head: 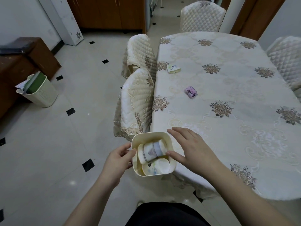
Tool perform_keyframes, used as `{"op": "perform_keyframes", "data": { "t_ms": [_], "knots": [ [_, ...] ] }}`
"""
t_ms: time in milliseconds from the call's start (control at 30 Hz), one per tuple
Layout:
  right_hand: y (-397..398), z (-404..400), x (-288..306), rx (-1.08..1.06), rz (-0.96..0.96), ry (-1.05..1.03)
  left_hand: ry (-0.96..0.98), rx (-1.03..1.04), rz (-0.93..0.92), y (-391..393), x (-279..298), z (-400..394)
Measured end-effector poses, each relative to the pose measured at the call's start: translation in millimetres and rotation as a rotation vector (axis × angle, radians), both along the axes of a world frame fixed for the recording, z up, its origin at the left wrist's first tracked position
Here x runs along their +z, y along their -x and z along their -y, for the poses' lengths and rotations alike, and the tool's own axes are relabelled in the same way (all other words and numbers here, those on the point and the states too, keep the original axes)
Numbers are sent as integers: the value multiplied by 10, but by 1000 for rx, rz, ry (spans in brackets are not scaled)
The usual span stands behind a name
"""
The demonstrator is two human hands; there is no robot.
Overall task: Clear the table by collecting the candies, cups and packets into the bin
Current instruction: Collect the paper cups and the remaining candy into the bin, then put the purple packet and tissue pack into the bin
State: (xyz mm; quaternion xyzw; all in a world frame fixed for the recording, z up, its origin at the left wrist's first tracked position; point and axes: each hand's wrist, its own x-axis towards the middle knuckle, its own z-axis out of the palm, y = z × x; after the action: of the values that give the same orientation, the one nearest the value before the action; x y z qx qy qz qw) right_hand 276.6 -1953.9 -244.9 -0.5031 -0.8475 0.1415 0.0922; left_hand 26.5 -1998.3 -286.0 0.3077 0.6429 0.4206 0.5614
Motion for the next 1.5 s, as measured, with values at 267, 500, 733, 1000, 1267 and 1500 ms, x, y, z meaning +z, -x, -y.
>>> {"op": "perform_keyframes", "data": {
  "t_ms": [267,500,733,1000,1267,1500],
  "knots": [
    [-158,35,-34,-70,42,-29,7,30,-29,-22,-43,-18],
    [-223,60,-47,-120,137,-69,8,37,-39,-90,10,-41],
    [-313,11,-71,-116,165,-113,1,58,-53,-201,72,-14],
    [-44,-19,-88,-53,148,-147,-9,219,-58,27,178,287],
    [735,61,-56,107,148,-124,-10,359,-63,657,149,802],
    [1685,168,-97,230,201,-138,-31,427,-49,1474,76,1130]
  ]
}}
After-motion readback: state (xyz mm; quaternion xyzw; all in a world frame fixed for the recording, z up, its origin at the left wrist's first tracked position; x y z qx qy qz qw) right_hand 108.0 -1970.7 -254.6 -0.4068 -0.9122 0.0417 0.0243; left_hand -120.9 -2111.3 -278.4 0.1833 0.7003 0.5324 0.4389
